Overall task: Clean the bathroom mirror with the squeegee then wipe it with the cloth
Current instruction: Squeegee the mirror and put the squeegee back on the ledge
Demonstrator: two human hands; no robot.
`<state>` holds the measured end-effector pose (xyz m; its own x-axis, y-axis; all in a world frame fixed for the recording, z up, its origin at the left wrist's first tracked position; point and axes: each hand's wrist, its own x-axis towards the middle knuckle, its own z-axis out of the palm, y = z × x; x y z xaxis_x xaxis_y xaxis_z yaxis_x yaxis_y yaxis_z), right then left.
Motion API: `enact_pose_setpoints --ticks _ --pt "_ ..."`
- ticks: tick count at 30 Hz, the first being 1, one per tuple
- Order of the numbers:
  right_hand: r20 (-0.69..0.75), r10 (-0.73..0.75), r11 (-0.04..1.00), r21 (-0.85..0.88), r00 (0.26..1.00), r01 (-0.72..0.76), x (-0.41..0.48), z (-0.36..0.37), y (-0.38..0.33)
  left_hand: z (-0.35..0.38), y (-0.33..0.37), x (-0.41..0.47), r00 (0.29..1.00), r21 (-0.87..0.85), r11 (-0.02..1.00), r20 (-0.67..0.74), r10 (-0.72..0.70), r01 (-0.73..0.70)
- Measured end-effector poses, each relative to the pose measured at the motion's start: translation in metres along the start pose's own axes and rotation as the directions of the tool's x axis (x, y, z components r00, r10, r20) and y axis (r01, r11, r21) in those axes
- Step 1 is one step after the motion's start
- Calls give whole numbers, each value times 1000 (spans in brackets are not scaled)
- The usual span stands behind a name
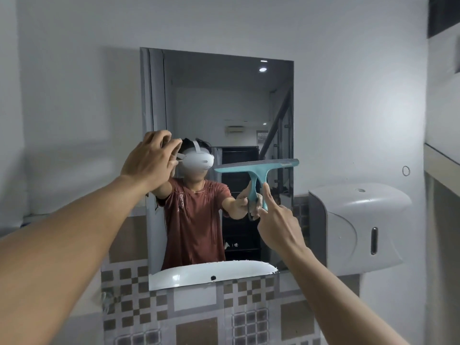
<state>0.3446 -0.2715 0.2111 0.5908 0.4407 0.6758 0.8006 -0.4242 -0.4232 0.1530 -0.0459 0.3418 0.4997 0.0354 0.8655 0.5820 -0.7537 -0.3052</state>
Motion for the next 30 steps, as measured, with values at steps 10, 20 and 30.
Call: enact_pose_setpoints --ticks 10,20,30 --pt "73 152 854 493 986 -168 -30 33 -59 -8 -16 13 998 7 1000 57 20 -21" --pt "70 108 738 663 992 -127 -59 96 -117 -8 -31 16 995 1 999 90 40 -41" --pt "126 -10 813 579 992 -66 -79 116 -130 -13 -34 16 991 -21 997 112 69 -67"
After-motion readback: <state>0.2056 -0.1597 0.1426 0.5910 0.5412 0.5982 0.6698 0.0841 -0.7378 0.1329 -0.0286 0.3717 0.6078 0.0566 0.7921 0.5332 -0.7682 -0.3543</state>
